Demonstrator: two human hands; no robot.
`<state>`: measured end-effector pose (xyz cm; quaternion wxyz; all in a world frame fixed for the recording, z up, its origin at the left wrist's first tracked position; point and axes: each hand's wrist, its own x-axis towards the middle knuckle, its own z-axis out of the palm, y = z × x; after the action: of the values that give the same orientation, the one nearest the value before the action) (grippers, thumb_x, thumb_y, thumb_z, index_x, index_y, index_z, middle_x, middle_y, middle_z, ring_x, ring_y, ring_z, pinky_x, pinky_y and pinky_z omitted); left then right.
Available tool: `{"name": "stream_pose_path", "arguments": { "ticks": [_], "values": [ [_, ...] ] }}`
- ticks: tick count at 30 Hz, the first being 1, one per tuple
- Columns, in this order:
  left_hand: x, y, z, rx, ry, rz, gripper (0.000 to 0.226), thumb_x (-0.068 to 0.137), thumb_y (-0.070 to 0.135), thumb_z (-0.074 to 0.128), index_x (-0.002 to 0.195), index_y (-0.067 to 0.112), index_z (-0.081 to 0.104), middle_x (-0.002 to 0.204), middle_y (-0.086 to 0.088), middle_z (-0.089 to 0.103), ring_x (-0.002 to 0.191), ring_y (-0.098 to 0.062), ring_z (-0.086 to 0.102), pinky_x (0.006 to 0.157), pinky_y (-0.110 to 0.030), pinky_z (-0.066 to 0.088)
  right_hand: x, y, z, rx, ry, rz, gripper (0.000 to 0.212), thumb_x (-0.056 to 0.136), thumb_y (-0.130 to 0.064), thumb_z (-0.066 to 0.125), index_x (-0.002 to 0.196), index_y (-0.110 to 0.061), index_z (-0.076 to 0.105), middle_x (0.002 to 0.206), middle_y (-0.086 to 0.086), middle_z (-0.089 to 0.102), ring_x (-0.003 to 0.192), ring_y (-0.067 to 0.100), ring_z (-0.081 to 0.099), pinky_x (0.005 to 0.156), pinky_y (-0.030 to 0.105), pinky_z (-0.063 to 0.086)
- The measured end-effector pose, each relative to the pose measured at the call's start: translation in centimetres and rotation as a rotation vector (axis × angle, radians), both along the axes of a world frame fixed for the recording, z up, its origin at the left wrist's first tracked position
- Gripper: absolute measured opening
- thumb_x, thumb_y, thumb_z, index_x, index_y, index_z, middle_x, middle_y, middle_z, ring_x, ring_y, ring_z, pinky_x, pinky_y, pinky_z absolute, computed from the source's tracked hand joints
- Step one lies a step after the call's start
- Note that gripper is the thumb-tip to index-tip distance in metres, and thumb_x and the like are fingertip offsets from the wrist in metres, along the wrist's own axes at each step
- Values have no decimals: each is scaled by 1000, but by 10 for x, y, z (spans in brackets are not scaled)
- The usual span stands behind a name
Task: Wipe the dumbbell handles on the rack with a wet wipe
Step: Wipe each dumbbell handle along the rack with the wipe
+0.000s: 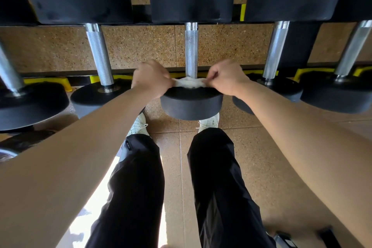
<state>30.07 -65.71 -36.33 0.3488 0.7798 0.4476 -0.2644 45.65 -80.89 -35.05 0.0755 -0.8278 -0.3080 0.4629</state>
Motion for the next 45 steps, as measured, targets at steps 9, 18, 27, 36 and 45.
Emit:
{"name": "stream_pose_path", "arguments": {
  "ticks": [9, 18, 27, 36, 45],
  "values": [
    [2, 8, -6, 123, 166, -51, 33, 88, 37, 72, 106, 10, 72, 98, -8, 64, 95, -28, 66, 72, -34, 53, -10, 8, 7, 92, 30, 130, 7, 87, -25, 75, 89, -18, 73, 89, -3, 68, 81, 12, 64, 79, 29, 54],
    [14, 10, -1, 64, -21, 196, 24, 88, 39, 70, 99, 19, 75, 88, -6, 72, 79, -24, 71, 58, -32, 56, -2, 0, 5, 146, -2, 12, 9, 92, -21, 69, 84, -18, 66, 80, -9, 61, 69, 4, 56, 63, 18, 43],
    [34, 6, 13, -108, -291, 511, 10, 99, 22, 61, 90, 22, 66, 75, 5, 74, 65, -9, 68, 60, -30, 56, 9, 27, 20, 221, 181, -782, 7, 94, -9, 67, 87, -9, 64, 93, 15, 72, 67, 15, 75, 56, 22, 58],
    [55, 14, 32, -339, -395, 749, 5, 97, 21, 67, 93, 21, 70, 79, 5, 74, 62, -5, 56, 57, -19, 46, 26, 45, 33, 313, 368, -1388, 11, 90, 2, 66, 97, -7, 65, 102, 15, 73, 79, 23, 77, 66, 26, 61],
    [60, 19, 32, -616, -391, 1045, 7, 92, 16, 70, 99, 17, 71, 77, 7, 73, 63, -5, 56, 57, -19, 43, 37, 52, 17, 424, 670, -1729, 13, 95, 1, 60, 107, 1, 65, 96, 18, 73, 81, 20, 75, 73, 24, 61]
  ]
}}
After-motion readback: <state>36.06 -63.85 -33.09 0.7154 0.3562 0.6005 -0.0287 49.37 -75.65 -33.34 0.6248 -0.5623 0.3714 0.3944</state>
